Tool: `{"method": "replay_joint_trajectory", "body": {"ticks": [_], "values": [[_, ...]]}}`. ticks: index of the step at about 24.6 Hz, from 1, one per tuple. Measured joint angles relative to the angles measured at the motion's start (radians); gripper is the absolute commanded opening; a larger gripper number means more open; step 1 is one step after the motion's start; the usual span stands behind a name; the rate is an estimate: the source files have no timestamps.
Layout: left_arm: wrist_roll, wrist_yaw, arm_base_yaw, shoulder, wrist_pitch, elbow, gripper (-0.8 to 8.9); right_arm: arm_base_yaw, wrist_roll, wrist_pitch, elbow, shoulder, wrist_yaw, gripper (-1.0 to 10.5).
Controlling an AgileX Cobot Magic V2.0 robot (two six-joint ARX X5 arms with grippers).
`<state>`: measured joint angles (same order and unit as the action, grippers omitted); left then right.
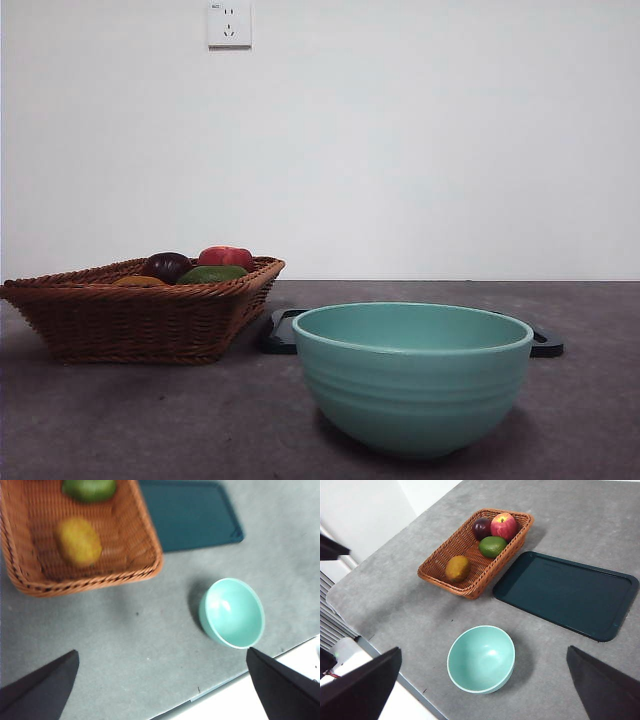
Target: Pick up the wifruite, put it on the bowl, pick up the plate, put it on desk
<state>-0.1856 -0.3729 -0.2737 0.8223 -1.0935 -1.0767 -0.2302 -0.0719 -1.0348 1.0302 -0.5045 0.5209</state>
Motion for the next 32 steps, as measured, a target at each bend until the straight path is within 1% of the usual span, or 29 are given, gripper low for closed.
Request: {"method": "replay_joint_trajectory", "body": {"ticks": [5, 7, 17, 24, 30, 32], "values": [[-0.009, 0.002, 0.0, 0.177, 0.001, -0.062, 5.47, 0.0, 0.0, 0.0, 0.0, 0.0, 0.0, 5.9], [-0.012, 0.019, -0.002, 0.248, 0.001, -0.101, 5.17, 0.0, 0.0, 0.0, 0.0, 0.0, 0.0, 5.9], [-0.015, 0.23, -0.061, 0.654, -0.006, -0.325, 5.17, 0.0, 0.0, 0.0, 0.0, 0.0, 0.0, 5.9], [-0.015, 0.341, -0.1, 0.818, 0.081, -0.362, 5.18, 0.0, 0.0, 0.0, 0.0, 0.0, 0.0, 5.9], [-0.015, 0.35, -0.102, 0.921, 0.129, -0.362, 5.18, 0.0, 0.0, 0.0, 0.0, 0.0, 0.0, 5.9], [-0.015, 0.372, -0.102, 0.945, 0.151, -0.362, 5.18, 0.0, 0.0, 0.0, 0.0, 0.0, 0.0, 5.9]]}}
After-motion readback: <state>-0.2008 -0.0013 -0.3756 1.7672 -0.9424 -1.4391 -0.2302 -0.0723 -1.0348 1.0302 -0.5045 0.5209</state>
